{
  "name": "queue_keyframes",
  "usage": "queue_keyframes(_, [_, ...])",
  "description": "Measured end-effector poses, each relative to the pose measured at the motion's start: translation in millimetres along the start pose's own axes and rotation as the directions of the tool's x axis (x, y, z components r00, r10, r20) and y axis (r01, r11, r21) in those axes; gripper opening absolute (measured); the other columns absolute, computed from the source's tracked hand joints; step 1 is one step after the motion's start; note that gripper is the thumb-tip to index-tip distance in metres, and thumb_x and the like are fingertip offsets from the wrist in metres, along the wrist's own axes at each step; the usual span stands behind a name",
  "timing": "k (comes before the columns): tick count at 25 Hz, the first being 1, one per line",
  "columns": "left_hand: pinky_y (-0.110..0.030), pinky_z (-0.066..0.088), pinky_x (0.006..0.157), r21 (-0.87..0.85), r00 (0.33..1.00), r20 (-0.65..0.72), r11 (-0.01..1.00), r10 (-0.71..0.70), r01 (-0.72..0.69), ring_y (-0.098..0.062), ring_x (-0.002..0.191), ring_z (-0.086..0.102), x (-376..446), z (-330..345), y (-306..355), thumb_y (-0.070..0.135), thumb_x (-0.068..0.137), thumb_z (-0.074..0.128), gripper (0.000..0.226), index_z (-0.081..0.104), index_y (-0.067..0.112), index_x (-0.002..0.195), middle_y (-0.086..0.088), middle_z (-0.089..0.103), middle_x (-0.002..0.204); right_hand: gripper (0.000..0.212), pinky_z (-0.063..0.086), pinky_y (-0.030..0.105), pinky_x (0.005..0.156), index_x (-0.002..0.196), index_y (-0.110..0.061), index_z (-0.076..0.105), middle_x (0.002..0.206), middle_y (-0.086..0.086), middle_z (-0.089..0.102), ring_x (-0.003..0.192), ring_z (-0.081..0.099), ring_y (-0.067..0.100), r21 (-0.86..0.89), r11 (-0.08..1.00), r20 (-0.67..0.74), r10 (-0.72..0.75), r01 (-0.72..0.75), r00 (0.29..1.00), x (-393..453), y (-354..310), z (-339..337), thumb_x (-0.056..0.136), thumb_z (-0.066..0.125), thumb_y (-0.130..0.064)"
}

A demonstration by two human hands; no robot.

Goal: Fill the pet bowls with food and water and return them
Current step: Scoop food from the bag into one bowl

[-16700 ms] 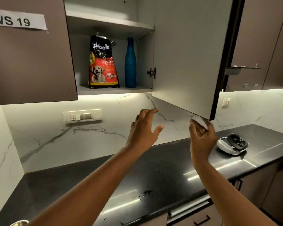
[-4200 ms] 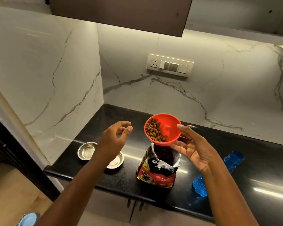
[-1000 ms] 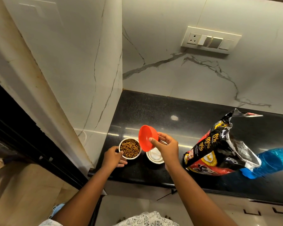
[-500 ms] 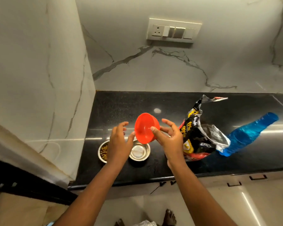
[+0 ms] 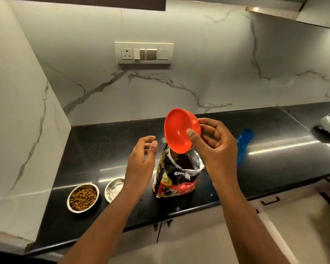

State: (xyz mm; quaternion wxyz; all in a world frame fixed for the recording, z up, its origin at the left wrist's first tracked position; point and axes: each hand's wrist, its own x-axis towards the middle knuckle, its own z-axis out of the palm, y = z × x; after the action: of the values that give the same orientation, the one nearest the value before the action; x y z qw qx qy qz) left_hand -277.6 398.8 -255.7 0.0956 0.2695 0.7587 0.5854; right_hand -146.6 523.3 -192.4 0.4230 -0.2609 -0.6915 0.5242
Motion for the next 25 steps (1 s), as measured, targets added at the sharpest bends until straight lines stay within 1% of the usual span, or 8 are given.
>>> queue_keyframes(3, [-0.005, 0.043, 0.072, 0.017, 0.999, -0.046, 1.0, -0.021, 0.022, 0.009, 0.094, 0.06, -3.8, 24.1, 14.6, 0.038, 0.1, 0.051, 0.025, 0.059, 0.026, 0.121, 0.012, 0.065, 0.106, 0.038, 0.064, 0.026, 0.079, 0.112, -0.022, 0.07, 0.1, -0.009, 0.077, 0.089, 0.075, 0.003, -0.144, 0.989, 0.014, 0.027, -0.024, 1.0, 23.7, 20.1, -33.1, 0.08, 0.085, -0.038])
queue_keyframes(6, [-0.016, 0.049, 0.077, 0.054, 0.992, -0.124, 0.998, 0.018, -0.012, 0.003, 0.095, 0.064, -2.3, 44.1, 29.6, 0.034, 0.095, 0.059, 0.021, 0.06, 0.031, 0.116, 0.009, 0.067, 0.105, 0.036, 0.064, 0.032, 0.074, 0.103, -0.025, 0.072, 0.089, -0.008, 0.075, 0.08, 0.073, 0.004, -0.39, 0.92, 0.15, 0.098, -0.033, 0.984, 41.9, 50.0, -30.5, 0.078, 0.082, -0.048])
queue_keyframes(8, [-0.018, 0.05, 0.075, 0.113, 0.988, -0.146, 0.993, 0.042, -0.026, -0.001, 0.097, 0.064, -0.5, 56.0, 40.1, 0.032, 0.094, 0.062, 0.019, 0.06, 0.034, 0.113, 0.006, 0.066, 0.108, 0.038, 0.063, 0.034, 0.08, 0.106, -0.025, 0.074, 0.094, -0.003, 0.077, 0.087, 0.074, 0.013, -0.538, 0.843, 0.316, 0.18, 0.02, 0.932, 50.2, 64.4, -15.6, 0.078, 0.08, -0.049])
queue_keyframes(10, [-0.015, 0.049, 0.074, 0.163, 0.985, -0.167, 0.986, 0.053, -0.025, -0.002, 0.099, 0.063, -1.1, 64.8, 45.7, 0.03, 0.094, 0.063, 0.018, 0.061, 0.034, 0.111, 0.004, 0.065, 0.112, 0.036, 0.06, 0.033, 0.086, 0.111, -0.022, 0.075, 0.105, 0.001, 0.077, 0.098, 0.073, 0.017, -0.588, 0.799, 0.421, 0.171, 0.125, 0.891, 58.2, 74.4, -6.8, 0.083, 0.078, -0.045])
queue_keyframes(15, [-0.005, 0.044, 0.076, 0.222, 0.953, -0.282, 0.974, 0.108, -0.045, 0.0, 0.097, 0.064, -11.5, 72.3, 46.3, 0.027, 0.093, 0.064, 0.013, 0.065, 0.03, 0.106, 0.007, 0.069, 0.106, 0.018, 0.062, 0.035, 0.082, 0.099, -0.025, 0.076, 0.094, -0.004, 0.078, 0.082, 0.074, 0.01, -0.492, 0.861, 0.378, 0.076, 0.131, 0.923, 78.6, 91.0, -32.6, 0.085, 0.078, -0.035])
queue_keyframes(21, [0.001, 0.041, 0.077, 0.268, 0.968, -0.213, 0.961, 0.135, -0.075, 0.003, 0.097, 0.063, -10.5, 89.5, 58.3, 0.019, 0.092, 0.067, 0.019, 0.065, 0.024, 0.11, 0.004, 0.069, 0.106, 0.019, 0.064, 0.035, 0.082, 0.106, -0.022, 0.075, 0.093, -0.005, 0.077, 0.082, 0.073, 0.006, -0.362, 0.91, 0.406, -0.042, 0.204, 0.913, 82.2, 78.0, -60.3, 0.088, 0.076, -0.029])
queue_keyframes(23, [-0.001, 0.044, 0.078, 0.268, 0.971, -0.169, 0.956, 0.168, -0.118, 0.002, 0.097, 0.063, -3.9, 100.3, 69.1, 0.021, 0.091, 0.068, 0.021, 0.065, 0.025, 0.112, 0.004, 0.069, 0.107, 0.019, 0.064, 0.036, 0.082, 0.107, -0.022, 0.074, 0.092, -0.006, 0.077, 0.083, 0.073, 0.006, -0.325, 0.919, 0.38, -0.092, 0.226, 0.921, 91.3, 65.4, -73.8, 0.089, 0.076, -0.027])
queue_keyframes(25, [-0.012, 0.051, 0.081, 0.236, 0.973, -0.125, 0.958, 0.193, -0.16, -0.001, 0.097, 0.065, 3.4, 116.7, 81.8, 0.022, 0.091, 0.068, 0.022, 0.065, 0.024, 0.113, 0.005, 0.069, 0.108, 0.019, 0.063, 0.031, 0.081, 0.108, -0.022, 0.074, 0.091, -0.007, 0.077, 0.082, 0.074, 0.004, -0.279, 0.932, 0.321, -0.138, 0.233, 0.937, 101.6, 50.3, -93.5, 0.089, 0.076, -0.026])
